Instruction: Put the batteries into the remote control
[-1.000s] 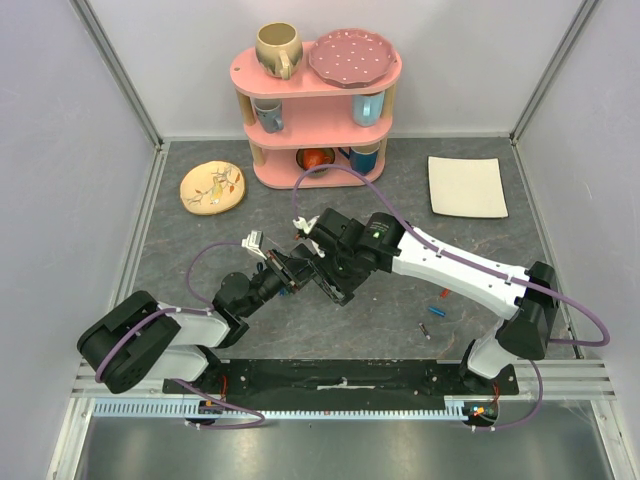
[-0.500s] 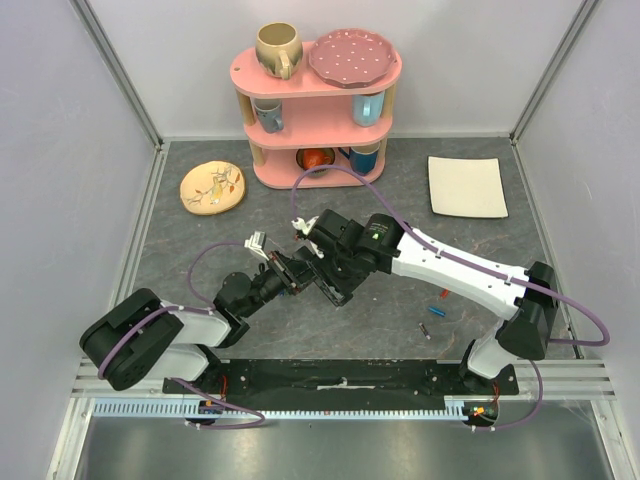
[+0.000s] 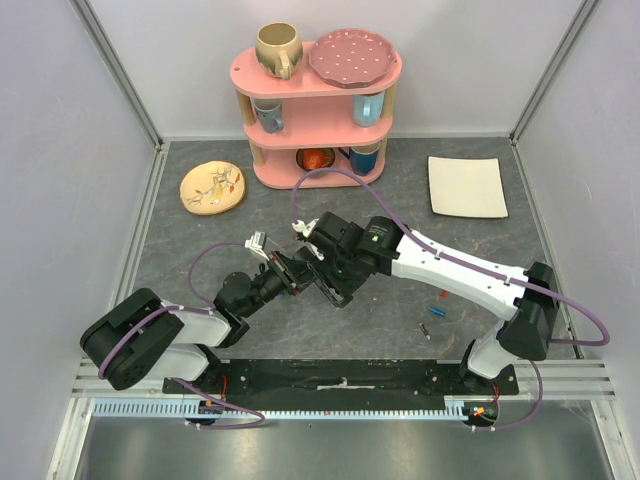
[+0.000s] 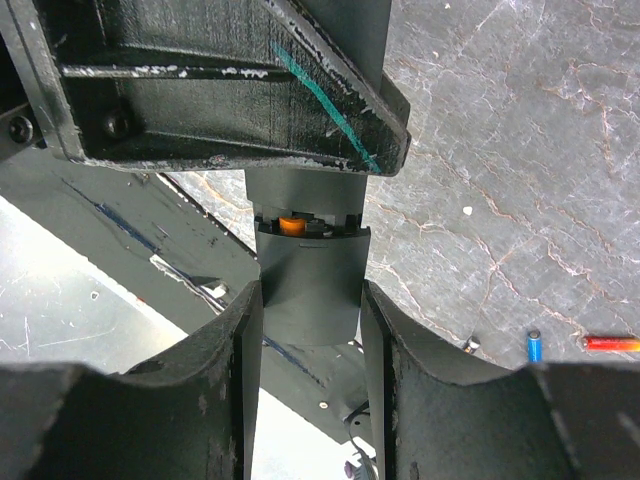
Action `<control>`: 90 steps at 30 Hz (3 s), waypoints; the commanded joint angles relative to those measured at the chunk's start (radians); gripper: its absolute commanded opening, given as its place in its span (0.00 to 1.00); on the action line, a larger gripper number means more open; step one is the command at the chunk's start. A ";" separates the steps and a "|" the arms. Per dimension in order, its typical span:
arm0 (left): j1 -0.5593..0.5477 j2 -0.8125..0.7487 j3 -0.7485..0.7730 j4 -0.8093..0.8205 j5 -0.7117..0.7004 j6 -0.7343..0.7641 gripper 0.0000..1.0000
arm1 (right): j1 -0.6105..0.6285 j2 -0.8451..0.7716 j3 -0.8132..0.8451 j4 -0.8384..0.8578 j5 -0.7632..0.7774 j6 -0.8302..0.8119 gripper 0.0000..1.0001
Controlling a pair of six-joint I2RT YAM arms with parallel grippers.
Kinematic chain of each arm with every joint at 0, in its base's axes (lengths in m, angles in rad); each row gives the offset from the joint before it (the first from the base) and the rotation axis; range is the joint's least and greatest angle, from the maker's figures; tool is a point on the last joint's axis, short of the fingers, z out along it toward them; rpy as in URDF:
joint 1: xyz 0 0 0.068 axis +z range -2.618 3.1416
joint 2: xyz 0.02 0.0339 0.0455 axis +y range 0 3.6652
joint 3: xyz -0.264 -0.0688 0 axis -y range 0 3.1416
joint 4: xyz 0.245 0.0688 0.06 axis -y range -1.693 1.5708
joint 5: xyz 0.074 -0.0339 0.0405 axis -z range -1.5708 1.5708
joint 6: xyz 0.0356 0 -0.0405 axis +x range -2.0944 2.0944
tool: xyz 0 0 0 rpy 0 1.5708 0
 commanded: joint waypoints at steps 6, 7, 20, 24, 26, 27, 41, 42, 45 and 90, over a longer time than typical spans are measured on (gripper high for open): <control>-0.005 -0.021 0.042 0.057 0.013 -0.028 0.02 | 0.007 -0.029 -0.020 0.015 -0.013 0.004 0.00; -0.005 -0.021 0.044 0.057 0.015 -0.028 0.02 | 0.007 -0.026 -0.020 0.016 -0.015 0.001 0.00; -0.005 -0.026 0.061 0.057 0.050 -0.028 0.02 | 0.009 -0.019 -0.034 0.015 -0.021 -0.008 0.00; -0.003 -0.013 0.053 0.086 0.059 -0.034 0.02 | 0.009 -0.016 -0.037 0.013 -0.020 -0.011 0.00; -0.003 -0.010 0.052 0.100 0.065 -0.035 0.02 | 0.009 -0.016 -0.039 0.015 -0.021 -0.013 0.00; -0.003 -0.009 0.050 0.105 0.069 -0.037 0.02 | 0.007 -0.015 -0.042 0.013 -0.020 -0.014 0.00; -0.003 0.008 0.059 0.165 0.110 -0.055 0.02 | 0.009 -0.006 -0.052 0.023 -0.058 -0.016 0.00; -0.003 0.005 0.061 0.163 0.110 -0.057 0.02 | 0.009 -0.006 -0.054 0.023 -0.056 -0.016 0.00; -0.003 -0.004 0.065 0.148 0.096 -0.063 0.02 | 0.009 -0.007 -0.056 0.029 -0.053 -0.010 0.00; -0.017 -0.121 0.114 0.010 0.076 -0.088 0.02 | 0.018 0.005 -0.085 0.069 0.005 0.028 0.00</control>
